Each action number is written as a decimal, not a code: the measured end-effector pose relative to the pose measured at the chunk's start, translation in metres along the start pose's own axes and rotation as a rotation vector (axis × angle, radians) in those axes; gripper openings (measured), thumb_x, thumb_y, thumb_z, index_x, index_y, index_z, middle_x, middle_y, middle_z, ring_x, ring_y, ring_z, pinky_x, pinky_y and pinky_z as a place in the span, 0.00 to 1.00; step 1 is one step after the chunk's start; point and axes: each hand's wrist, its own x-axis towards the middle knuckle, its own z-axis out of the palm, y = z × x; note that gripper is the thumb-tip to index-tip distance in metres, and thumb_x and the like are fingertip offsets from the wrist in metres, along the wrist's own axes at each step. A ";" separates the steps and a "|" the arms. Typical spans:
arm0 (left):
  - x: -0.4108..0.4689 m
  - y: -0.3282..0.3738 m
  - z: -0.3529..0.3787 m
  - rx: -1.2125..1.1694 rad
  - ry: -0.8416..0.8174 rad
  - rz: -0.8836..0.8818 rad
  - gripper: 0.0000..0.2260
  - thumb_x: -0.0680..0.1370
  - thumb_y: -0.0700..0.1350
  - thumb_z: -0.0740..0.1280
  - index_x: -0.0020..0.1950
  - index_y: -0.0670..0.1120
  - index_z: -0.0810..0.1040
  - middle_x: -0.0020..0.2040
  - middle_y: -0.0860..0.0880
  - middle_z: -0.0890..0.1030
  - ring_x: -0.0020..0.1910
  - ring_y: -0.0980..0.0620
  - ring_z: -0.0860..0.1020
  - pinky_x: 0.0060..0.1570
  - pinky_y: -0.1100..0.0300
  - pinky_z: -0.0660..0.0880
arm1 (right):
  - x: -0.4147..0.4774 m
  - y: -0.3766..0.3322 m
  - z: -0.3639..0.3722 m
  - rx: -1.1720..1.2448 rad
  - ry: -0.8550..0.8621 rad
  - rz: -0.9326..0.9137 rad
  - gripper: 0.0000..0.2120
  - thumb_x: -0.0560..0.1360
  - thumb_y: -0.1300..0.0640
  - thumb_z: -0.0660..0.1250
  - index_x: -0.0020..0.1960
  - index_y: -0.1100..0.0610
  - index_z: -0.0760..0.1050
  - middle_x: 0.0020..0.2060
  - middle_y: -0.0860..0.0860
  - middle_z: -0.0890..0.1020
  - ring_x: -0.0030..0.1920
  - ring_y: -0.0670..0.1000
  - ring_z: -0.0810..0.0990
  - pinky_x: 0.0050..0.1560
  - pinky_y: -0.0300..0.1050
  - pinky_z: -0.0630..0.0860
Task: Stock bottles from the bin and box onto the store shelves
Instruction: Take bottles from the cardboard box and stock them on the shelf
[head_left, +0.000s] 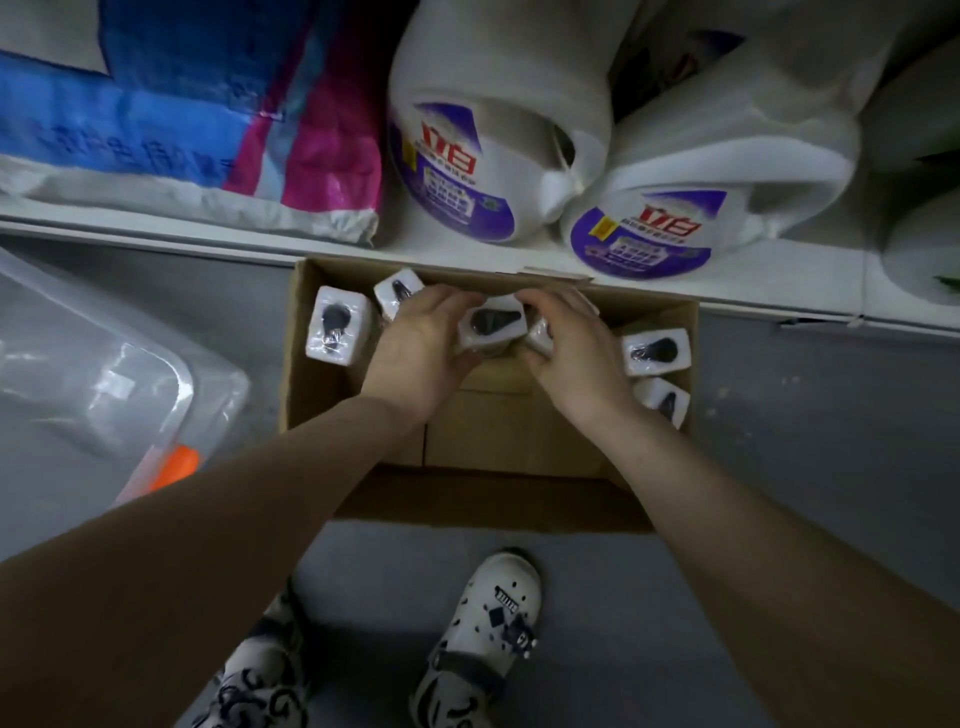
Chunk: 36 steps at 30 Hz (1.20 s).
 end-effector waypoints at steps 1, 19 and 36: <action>0.003 -0.005 0.007 0.014 0.008 0.019 0.25 0.71 0.41 0.76 0.68 0.44 0.76 0.64 0.43 0.77 0.66 0.42 0.72 0.66 0.52 0.68 | 0.006 0.005 0.005 -0.046 0.003 -0.021 0.28 0.75 0.61 0.71 0.73 0.52 0.69 0.71 0.50 0.71 0.71 0.52 0.68 0.71 0.46 0.65; 0.002 -0.030 0.035 0.207 0.106 0.144 0.23 0.68 0.38 0.75 0.63 0.40 0.78 0.57 0.42 0.82 0.67 0.41 0.72 0.69 0.47 0.69 | 0.024 0.019 0.062 -0.350 0.185 -0.123 0.20 0.69 0.61 0.74 0.59 0.53 0.77 0.60 0.52 0.81 0.68 0.59 0.72 0.69 0.57 0.62; -0.093 0.054 -0.122 -0.451 -0.221 -0.157 0.22 0.72 0.54 0.75 0.63 0.59 0.72 0.58 0.60 0.79 0.55 0.66 0.77 0.55 0.69 0.72 | -0.107 -0.082 -0.078 0.512 -0.090 0.142 0.19 0.72 0.53 0.75 0.58 0.42 0.71 0.55 0.40 0.81 0.58 0.44 0.79 0.58 0.56 0.79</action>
